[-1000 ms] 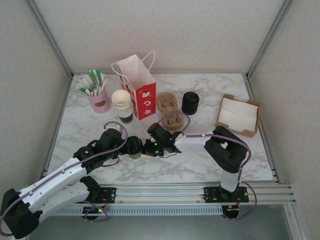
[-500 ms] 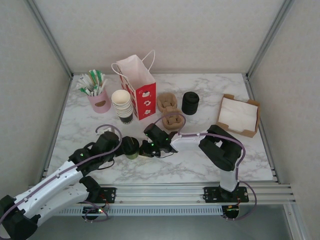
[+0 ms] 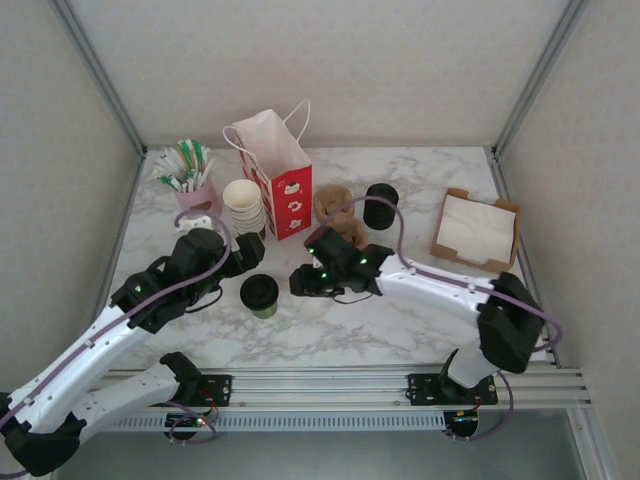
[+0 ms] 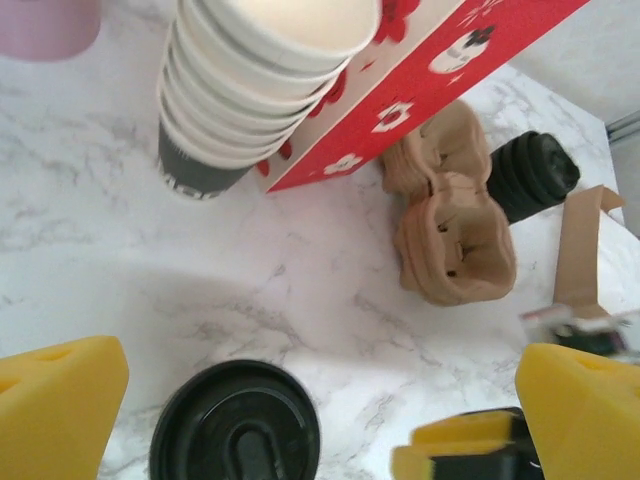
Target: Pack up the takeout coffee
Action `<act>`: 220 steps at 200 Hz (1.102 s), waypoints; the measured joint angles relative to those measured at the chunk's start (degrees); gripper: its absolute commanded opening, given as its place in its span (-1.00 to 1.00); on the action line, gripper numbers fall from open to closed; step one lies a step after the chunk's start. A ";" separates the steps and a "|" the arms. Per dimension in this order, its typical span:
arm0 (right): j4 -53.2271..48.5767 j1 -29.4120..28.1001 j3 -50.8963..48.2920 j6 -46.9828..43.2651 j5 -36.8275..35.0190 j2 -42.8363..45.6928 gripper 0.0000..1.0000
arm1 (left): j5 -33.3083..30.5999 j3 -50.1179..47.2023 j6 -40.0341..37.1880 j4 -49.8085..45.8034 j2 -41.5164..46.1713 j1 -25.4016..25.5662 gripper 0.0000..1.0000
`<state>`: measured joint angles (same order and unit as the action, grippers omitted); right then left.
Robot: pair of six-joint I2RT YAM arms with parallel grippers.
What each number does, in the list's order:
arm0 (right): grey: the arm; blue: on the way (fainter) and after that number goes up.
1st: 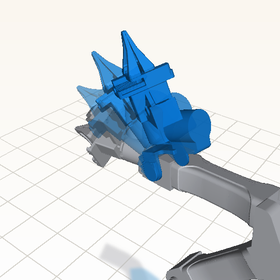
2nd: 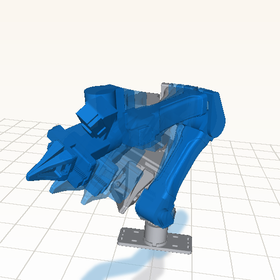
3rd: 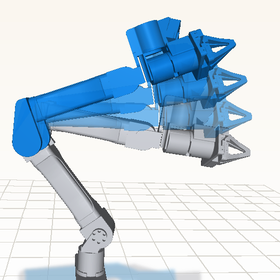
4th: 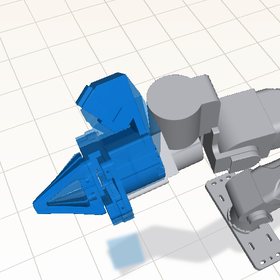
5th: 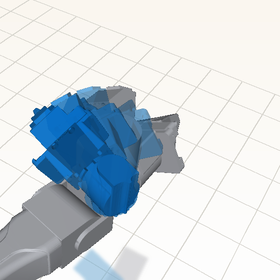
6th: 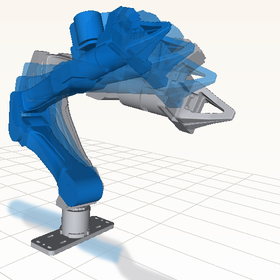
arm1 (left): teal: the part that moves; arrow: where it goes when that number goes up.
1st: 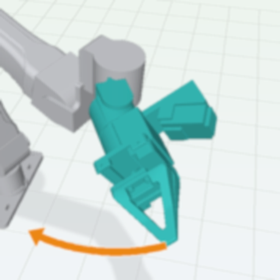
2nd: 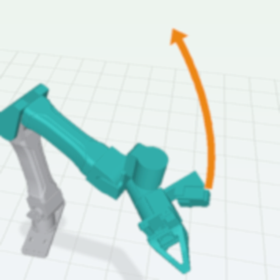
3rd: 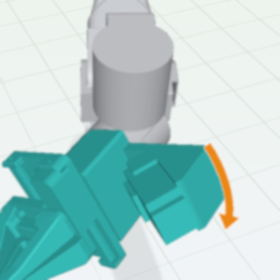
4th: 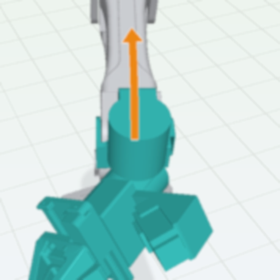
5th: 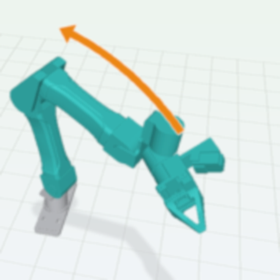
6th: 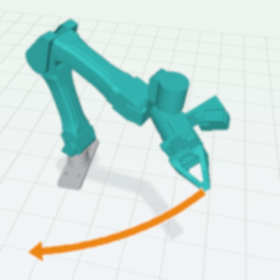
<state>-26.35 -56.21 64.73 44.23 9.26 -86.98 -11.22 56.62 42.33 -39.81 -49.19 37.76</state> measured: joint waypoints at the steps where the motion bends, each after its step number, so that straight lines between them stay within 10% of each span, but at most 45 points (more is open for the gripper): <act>1: -0.22 0.11 0.09 -0.11 -0.09 0.17 -0.02 | -0.04 0.20 -0.09 0.02 -0.15 0.00 0.99; 97: -16.52 22.36 5.22 -14.82 1.03 12.61 0.96 | -3.19 39.65 -24.90 -1.40 -34.07 -0.11 0.97; 140: -16.22 25.77 3.48 -14.32 0.92 13.29 0.98 | -2.14 53.35 -33.64 -2.99 -49.77 -1.57 0.83; 220: -16.83 25.94 14.86 -20.02 -3.91 -3.15 0.93 | 4.61 38.86 -32.17 3.76 -41.75 -5.18 0.77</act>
<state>-43.18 -30.26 79.59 24.21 5.34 -90.13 -6.61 95.48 10.15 -36.05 -90.94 32.58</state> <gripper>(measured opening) 0.979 0.881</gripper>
